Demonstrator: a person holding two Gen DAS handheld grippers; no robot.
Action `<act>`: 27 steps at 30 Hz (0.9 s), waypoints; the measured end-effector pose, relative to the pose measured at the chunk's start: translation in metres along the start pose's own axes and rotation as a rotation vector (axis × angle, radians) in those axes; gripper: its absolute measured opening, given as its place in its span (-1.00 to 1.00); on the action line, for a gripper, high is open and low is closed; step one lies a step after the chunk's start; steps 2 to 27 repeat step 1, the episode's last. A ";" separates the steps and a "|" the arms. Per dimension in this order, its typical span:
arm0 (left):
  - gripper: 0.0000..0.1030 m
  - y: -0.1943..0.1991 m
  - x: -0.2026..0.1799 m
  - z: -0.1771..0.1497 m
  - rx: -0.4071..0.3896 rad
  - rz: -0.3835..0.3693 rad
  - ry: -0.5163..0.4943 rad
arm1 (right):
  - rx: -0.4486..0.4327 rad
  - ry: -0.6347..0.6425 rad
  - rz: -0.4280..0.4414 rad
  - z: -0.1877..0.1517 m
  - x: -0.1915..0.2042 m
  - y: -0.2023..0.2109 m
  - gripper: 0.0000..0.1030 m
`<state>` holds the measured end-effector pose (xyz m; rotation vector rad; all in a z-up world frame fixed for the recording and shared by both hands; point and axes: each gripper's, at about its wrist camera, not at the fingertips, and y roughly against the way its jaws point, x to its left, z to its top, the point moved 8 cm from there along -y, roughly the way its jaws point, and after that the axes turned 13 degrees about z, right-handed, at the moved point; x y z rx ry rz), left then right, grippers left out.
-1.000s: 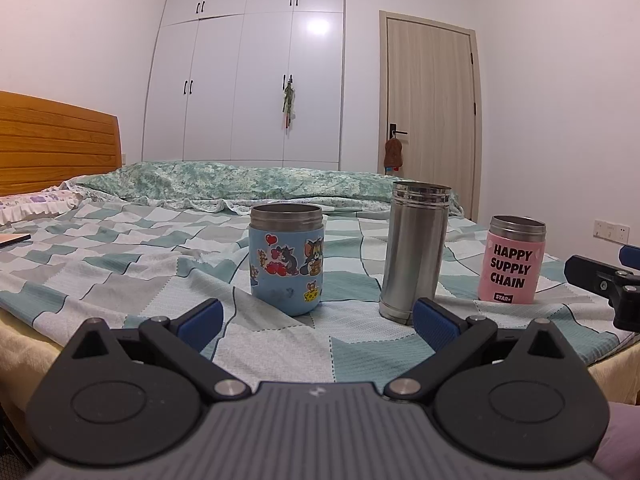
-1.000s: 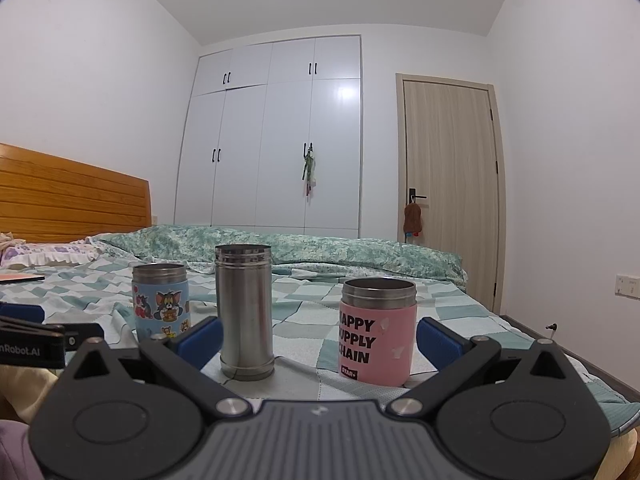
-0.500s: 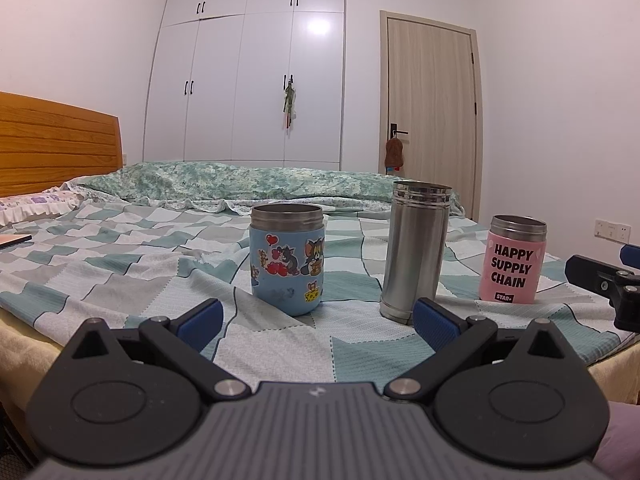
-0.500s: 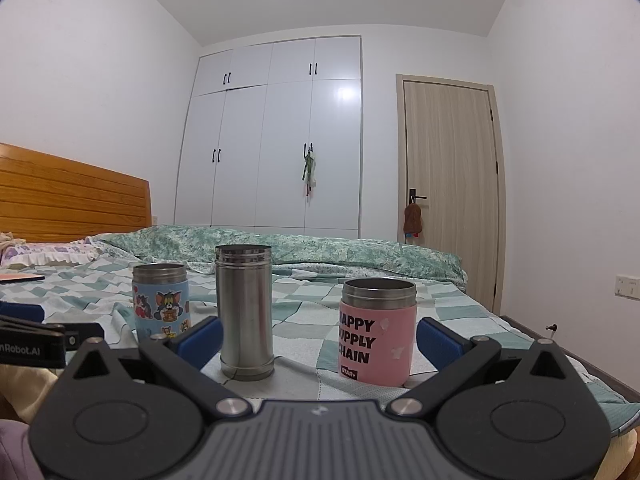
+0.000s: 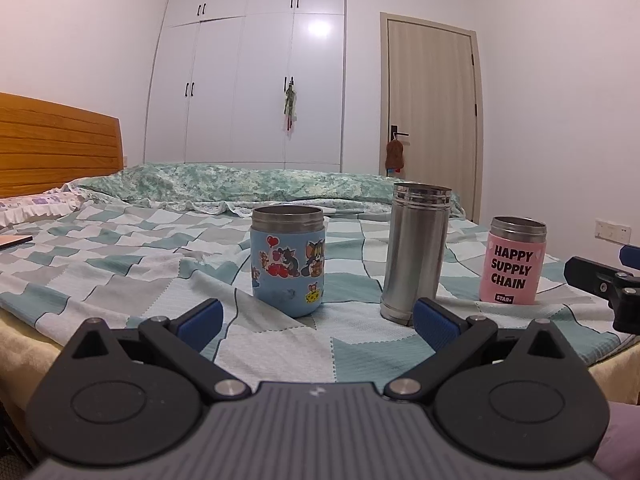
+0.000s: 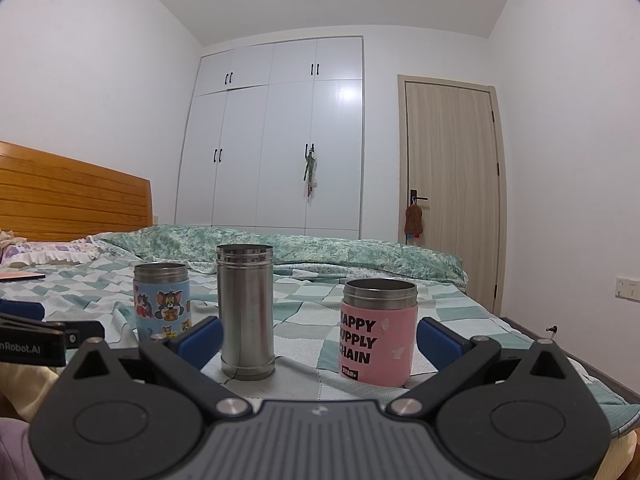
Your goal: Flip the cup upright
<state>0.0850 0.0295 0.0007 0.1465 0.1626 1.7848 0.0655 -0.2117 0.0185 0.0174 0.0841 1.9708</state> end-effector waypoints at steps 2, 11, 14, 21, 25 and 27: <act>1.00 0.000 0.000 0.000 0.001 -0.001 -0.001 | 0.000 0.001 0.000 0.000 0.000 0.000 1.00; 1.00 0.000 0.000 0.000 0.001 -0.001 -0.001 | 0.000 0.001 0.000 0.000 0.000 0.000 1.00; 1.00 0.000 0.000 0.000 0.001 -0.001 -0.001 | 0.000 0.001 0.000 0.000 0.000 0.000 1.00; 1.00 0.000 0.000 0.000 0.001 -0.001 -0.001 | 0.000 0.001 0.000 0.000 0.000 0.000 1.00; 1.00 0.000 0.000 0.000 0.001 -0.001 -0.001 | 0.000 0.001 0.000 0.000 0.000 0.000 1.00; 1.00 0.000 0.000 0.000 0.001 -0.001 -0.001 | 0.000 0.001 0.000 0.000 0.000 0.000 1.00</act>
